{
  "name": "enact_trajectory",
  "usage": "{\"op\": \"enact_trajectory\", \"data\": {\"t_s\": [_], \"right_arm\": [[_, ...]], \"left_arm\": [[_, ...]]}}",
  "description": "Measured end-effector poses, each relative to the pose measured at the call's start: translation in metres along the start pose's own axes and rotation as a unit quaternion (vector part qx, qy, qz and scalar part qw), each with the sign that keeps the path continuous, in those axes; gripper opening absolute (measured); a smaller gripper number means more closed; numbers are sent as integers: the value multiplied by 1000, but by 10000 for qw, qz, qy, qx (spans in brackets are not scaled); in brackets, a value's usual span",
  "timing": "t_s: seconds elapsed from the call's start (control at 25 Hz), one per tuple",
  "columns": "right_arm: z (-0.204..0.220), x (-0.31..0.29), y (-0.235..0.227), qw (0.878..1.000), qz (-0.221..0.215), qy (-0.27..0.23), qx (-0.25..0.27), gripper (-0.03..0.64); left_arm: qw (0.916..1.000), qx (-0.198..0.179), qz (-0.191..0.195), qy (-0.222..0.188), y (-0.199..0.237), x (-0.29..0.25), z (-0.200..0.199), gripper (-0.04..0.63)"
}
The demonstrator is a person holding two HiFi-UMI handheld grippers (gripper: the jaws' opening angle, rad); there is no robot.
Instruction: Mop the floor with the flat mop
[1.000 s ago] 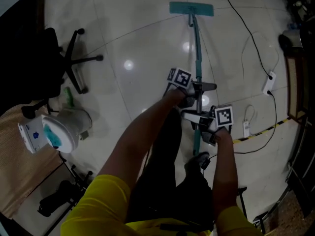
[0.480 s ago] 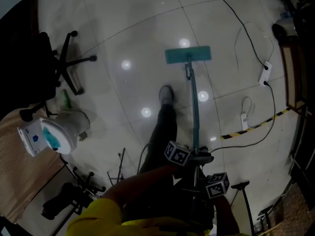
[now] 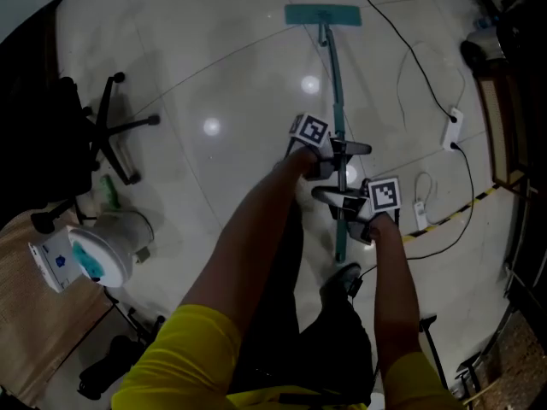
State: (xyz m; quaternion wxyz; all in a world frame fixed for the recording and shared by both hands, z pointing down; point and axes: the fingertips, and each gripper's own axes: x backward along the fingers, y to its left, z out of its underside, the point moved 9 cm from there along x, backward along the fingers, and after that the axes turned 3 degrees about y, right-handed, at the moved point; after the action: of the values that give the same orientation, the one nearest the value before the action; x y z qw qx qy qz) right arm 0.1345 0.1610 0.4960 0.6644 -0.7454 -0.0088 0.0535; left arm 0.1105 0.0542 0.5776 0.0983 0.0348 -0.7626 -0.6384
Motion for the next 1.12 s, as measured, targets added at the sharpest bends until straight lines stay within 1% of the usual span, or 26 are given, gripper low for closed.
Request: {"op": "enact_trajectory", "data": {"t_s": [0.08,0.12,0.2,0.24,0.28,0.32,0.4,0.52,0.56,0.64,0.68,0.76,0.88,1.12], "right_arm": [[-15,-5,7,9978,-484,-376,-257,95],[-12,-6,13,9970,-593,-402,-280,95],[13,-11,22,9988,-432,-60,-228,101],[35,-15,26,9990,-314,160,-278,101],[62,-18,30,9984,-229,342,-392,101],[93,-19,35,9972,-173,508,-527,94],[163,-14,47,9933,-63,890,-737,91],[264,5,73,9855,106,1402,-954,83],[290,12,85,9823,139,1489,-1131,80],[323,25,110,9773,149,1563,-1424,80],[330,30,121,9763,122,1577,-1478,81],[331,34,134,9763,58,1639,-1413,99],[317,37,136,9775,78,1715,-1224,104],[290,37,130,9779,64,1915,-839,103]], "left_arm": [[9994,-187,-278,31,-3,7,-20,135],[9990,-257,-360,56,-8,6,-18,141],[9983,-365,-436,113,-15,3,9,144],[9986,-352,-377,77,-16,2,32,144],[9991,-267,-328,2,-18,2,61,144],[9992,-116,-379,-49,-20,1,94,144],[9983,189,-551,30,-27,-8,169,144],[9979,410,-472,182,-38,-39,278,147],[9975,525,-453,147,-44,-47,308,147],[9971,652,-364,-127,-61,-59,349,148],[9968,663,-308,-322,-69,-62,360,170],[9956,674,-243,-609,-80,-64,366,173],[9948,609,-256,-776,-82,-63,355,175],[9941,214,-231,-1042,-85,-58,323,175]]}}
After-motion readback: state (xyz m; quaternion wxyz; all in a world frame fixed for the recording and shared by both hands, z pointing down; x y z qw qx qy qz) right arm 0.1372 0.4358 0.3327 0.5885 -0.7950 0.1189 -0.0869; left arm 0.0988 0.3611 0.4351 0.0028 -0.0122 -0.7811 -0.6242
